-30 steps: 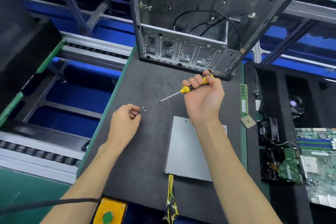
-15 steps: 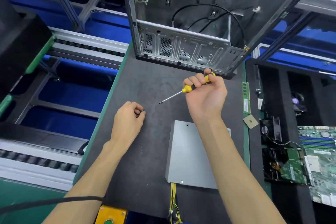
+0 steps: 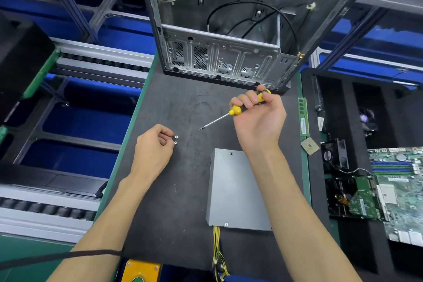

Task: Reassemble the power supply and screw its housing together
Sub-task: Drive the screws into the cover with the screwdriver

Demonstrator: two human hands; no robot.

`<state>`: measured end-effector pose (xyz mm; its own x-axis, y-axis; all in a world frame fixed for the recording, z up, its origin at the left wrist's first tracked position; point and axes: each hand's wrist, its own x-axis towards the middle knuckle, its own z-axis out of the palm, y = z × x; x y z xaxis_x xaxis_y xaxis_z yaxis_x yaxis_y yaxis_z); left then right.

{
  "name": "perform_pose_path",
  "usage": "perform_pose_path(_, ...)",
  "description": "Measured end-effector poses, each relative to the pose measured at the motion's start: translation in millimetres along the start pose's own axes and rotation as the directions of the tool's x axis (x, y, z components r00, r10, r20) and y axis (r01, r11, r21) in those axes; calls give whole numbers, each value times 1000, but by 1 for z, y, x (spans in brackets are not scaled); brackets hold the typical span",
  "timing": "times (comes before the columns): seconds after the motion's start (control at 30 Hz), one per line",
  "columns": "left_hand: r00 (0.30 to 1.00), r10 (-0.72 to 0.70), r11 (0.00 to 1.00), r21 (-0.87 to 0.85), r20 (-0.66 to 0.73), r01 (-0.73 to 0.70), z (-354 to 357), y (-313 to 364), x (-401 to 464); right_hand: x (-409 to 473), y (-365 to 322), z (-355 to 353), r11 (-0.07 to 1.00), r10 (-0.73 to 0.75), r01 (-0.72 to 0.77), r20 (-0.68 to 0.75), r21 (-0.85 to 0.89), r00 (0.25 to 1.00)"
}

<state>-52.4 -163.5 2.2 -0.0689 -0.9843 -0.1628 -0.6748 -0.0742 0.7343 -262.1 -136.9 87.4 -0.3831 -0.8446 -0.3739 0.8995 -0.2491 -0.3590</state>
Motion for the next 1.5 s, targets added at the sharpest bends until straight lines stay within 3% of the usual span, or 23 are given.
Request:
perform_pose_path(0.2,994,113,986,-119,-7,-113,1,43,-1,-16,-25,-8,999,-42,41,25,34,999)
perform_pose_path(0.47,927,352,891,-352,133,-288,39,142,-61,-55,-107,-38,980,-165,152,93,126,982)
perform_pose_path(0.77,858,443,862,-387,259,-327,125,197,-171,-119,-225,-127,943,-288,272,61,193,956)
perform_pose_path(1.1,816,316,944,-73,484,-322,242,180,-235,-159,-280,-243,953,-270,268,-9,142,963)
perform_pose_path(1.27,796,268,932,62,542,-357,273,171,-238,-157,-287,-269,958,-262,263,-28,117,965)
perform_pose_path(1.37,766,283,869,184,578,-460,293,172,-238,-151,-288,-278,956,-259,262,-41,131,965)
perform_pose_path(1.5,667,209,643,414,715,-645,323,177,-246,-147,-291,-283,957,-252,257,-49,135,966)
